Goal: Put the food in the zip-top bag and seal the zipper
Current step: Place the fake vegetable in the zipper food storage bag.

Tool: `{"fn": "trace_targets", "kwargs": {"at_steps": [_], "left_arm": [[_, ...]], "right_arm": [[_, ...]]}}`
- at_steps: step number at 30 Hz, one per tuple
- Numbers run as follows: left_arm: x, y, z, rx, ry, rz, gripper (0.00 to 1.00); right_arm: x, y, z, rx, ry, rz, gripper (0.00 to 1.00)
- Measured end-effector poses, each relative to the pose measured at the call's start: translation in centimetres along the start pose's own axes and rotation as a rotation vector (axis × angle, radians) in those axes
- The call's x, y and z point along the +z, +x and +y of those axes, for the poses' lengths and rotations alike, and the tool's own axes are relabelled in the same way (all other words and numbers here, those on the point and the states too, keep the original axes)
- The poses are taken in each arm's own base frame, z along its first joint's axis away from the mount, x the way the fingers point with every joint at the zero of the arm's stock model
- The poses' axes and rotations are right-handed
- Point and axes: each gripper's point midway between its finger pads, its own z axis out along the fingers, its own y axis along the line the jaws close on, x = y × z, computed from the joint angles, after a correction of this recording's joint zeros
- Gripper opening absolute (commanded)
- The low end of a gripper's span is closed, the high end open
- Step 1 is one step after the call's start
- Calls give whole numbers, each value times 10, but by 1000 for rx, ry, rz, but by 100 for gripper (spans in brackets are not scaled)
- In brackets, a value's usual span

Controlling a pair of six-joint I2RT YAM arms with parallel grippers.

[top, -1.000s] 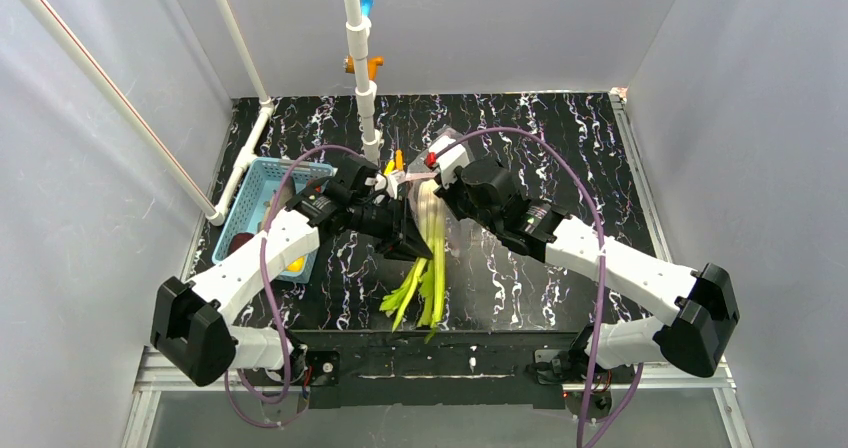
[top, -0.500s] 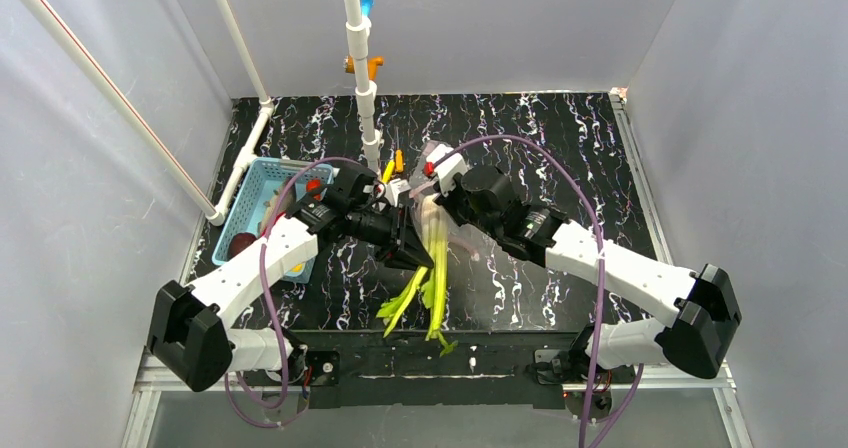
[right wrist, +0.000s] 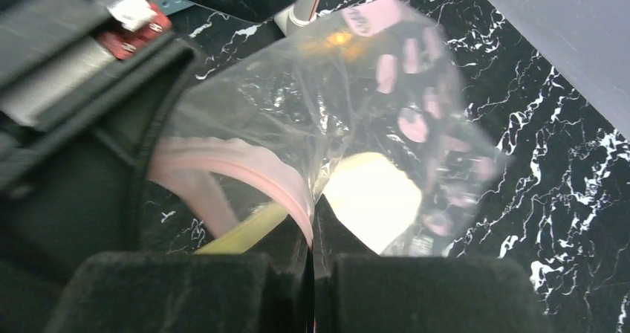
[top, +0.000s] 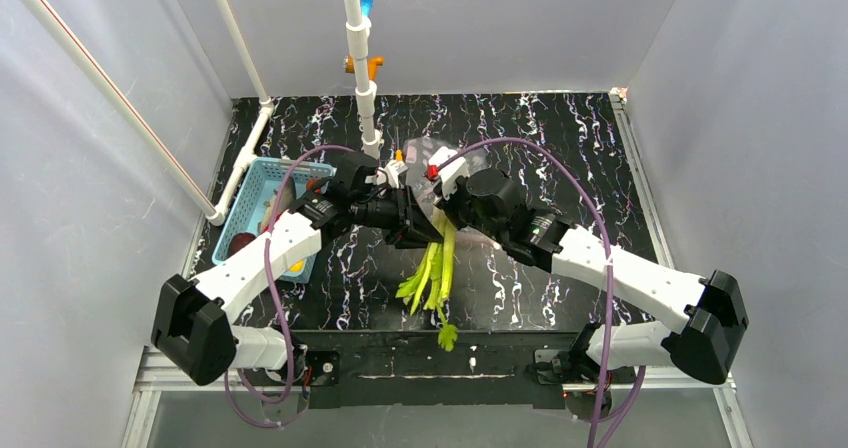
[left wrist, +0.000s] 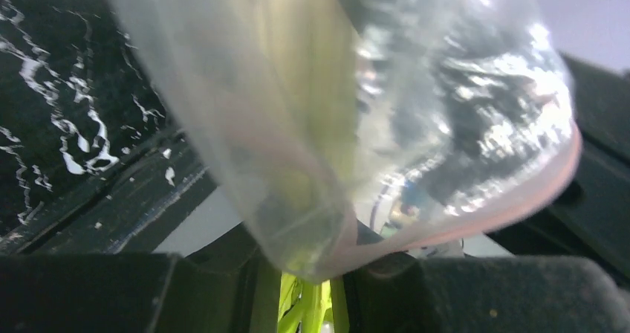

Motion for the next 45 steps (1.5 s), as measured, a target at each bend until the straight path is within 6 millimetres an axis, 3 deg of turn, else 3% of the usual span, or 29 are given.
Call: {"fn": "trace_targets", "kwargs": {"at_steps": [6,11,16,21,26,29,33,38,41,45], "left_arm": [[15,-28,30,-11,-123,-112,1],[17,-47,32,1,-124,-212,17],[18,-49,36,25,-128,-229,34],[7,-37,39,78,-150,-214,53],[-19,-13,22,150,-80,-215,61],[-32,2,12,195,-51,-211,74],[-37,23,12,232,-63,-184,78],[-27,48,25,292,-150,-145,79],[-22,52,34,329,-211,-174,79],[-21,40,38,364,-252,-269,81]], "right_arm": [[-1,-1,2,72,-4,0,1],[1,-3,2,167,9,24,1],[0,-10,-1,261,20,30,1],[1,-9,-4,315,12,35,1],[2,-3,-2,330,1,60,1],[4,2,0,328,-4,79,1],[7,8,1,325,-4,98,1],[8,5,1,325,-3,101,1],[8,4,0,326,-3,98,1],[8,4,0,325,-3,98,1]]}}
